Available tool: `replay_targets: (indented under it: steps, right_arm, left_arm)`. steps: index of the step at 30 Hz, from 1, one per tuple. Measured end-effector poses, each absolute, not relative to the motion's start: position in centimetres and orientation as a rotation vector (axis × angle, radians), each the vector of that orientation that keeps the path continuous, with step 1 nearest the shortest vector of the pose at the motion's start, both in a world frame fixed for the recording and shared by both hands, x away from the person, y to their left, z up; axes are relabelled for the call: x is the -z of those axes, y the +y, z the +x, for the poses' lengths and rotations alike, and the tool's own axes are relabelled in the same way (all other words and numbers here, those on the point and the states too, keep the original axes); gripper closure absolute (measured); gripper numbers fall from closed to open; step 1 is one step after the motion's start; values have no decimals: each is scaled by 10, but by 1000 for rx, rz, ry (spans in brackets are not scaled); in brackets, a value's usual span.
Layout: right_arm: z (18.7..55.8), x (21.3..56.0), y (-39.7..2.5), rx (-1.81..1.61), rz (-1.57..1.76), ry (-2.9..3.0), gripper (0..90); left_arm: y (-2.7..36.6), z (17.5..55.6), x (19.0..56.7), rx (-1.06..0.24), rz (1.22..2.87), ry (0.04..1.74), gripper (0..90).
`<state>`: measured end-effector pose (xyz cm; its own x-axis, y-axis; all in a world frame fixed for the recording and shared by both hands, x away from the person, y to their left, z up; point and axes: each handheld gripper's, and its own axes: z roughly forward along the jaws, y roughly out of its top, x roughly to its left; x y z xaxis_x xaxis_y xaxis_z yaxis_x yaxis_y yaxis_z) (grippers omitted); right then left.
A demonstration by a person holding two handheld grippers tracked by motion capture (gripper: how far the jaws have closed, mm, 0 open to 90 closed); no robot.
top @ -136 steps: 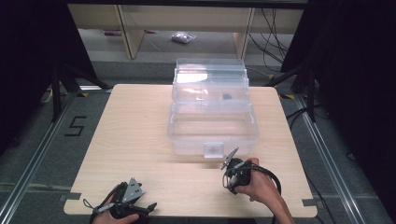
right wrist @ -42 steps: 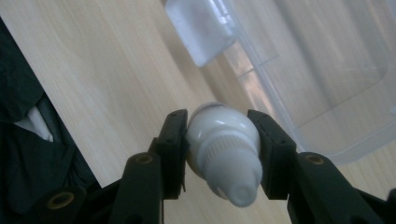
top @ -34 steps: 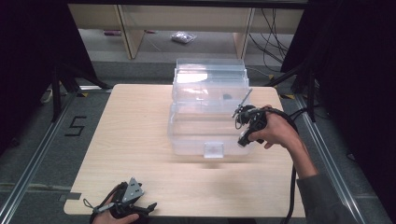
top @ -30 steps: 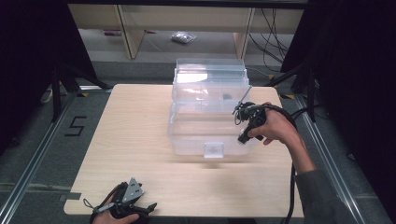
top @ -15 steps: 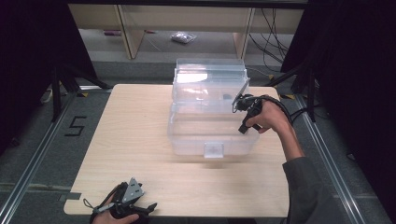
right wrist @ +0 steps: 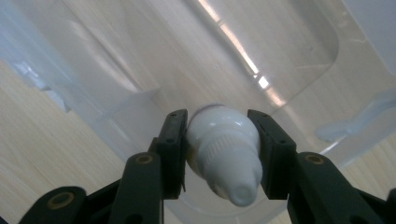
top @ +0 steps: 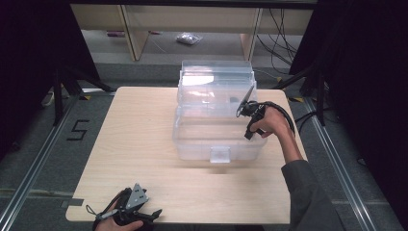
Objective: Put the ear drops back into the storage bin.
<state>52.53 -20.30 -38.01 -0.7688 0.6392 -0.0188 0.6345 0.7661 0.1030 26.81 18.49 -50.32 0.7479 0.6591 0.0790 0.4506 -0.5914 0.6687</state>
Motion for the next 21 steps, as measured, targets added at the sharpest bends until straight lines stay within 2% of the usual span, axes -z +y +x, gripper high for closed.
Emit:
replay_targets:
  steps: [1, 4, 21]
  right_arm:
    - [525, 380, -203, -140, 1047, 2902, 601]
    - [529, 391, -204, -85, 1171, 2873, 601]
    - [537, 416, -199, -72, 1180, 2882, 601]
  left_arm:
    - [183, 268, 505, -429, 2261, 860, 150]
    - [184, 268, 504, -423, 2294, 835, 151]
    - [182, 268, 505, -424, 2269, 853, 151]
